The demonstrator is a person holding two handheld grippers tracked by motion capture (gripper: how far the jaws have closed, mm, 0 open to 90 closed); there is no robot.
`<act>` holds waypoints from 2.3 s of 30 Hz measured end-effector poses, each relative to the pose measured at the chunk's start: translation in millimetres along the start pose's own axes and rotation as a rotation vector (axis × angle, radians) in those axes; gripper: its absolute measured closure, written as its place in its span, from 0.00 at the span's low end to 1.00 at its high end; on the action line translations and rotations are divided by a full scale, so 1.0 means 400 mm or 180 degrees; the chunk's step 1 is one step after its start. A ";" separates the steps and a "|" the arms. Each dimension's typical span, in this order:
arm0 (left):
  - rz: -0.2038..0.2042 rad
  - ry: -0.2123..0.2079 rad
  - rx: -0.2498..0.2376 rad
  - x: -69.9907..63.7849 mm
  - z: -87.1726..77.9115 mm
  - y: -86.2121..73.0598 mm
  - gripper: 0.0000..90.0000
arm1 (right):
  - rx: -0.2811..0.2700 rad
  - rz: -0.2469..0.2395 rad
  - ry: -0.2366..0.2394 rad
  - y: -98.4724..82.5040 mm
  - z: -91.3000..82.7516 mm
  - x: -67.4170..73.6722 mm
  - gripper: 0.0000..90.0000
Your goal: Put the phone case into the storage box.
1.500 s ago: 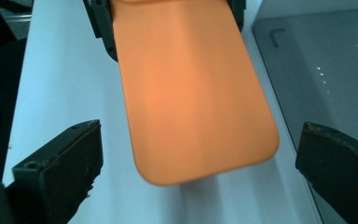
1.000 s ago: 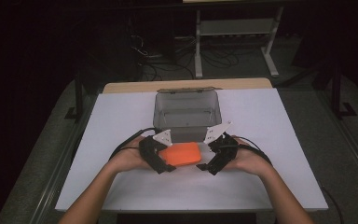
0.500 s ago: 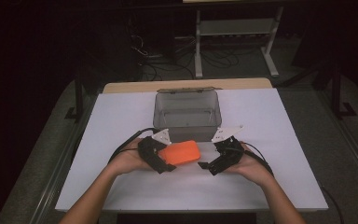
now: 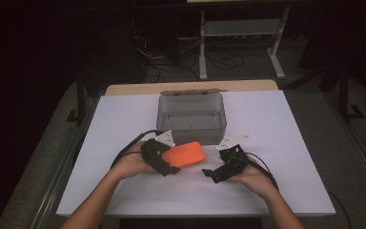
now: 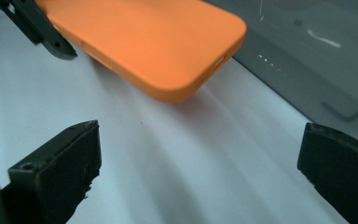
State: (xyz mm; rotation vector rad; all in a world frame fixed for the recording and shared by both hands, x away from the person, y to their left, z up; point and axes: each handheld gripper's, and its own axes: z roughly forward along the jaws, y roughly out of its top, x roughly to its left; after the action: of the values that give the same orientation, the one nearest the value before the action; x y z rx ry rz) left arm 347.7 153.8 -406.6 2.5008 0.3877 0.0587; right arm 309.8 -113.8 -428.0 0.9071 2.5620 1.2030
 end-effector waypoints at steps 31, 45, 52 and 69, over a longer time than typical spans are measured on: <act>-0.0133 0.0035 -0.0067 0.006 -0.010 0.000 0.17 | -0.0173 -0.0023 -0.0282 -0.016 0.048 0.039 0.00; -0.0112 0.0037 -0.0058 0.005 -0.011 0.002 0.17 | -0.0290 -0.0196 -0.0477 -0.013 0.044 0.047 0.00; -0.0112 0.0043 -0.0057 0.003 -0.011 0.003 0.17 | -0.0317 -0.0307 -0.0552 -0.011 0.042 0.052 0.00; -0.0098 0.0049 -0.0042 0.003 -0.011 0.004 0.17 | -0.0334 -0.0659 -0.0789 -0.007 0.041 0.064 0.00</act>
State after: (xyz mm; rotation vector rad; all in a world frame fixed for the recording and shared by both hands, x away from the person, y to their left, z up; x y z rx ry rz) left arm 348.5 155.5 -402.0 2.4820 0.4307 0.0681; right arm 294.2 -89.6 -438.3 0.6996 2.3085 1.0804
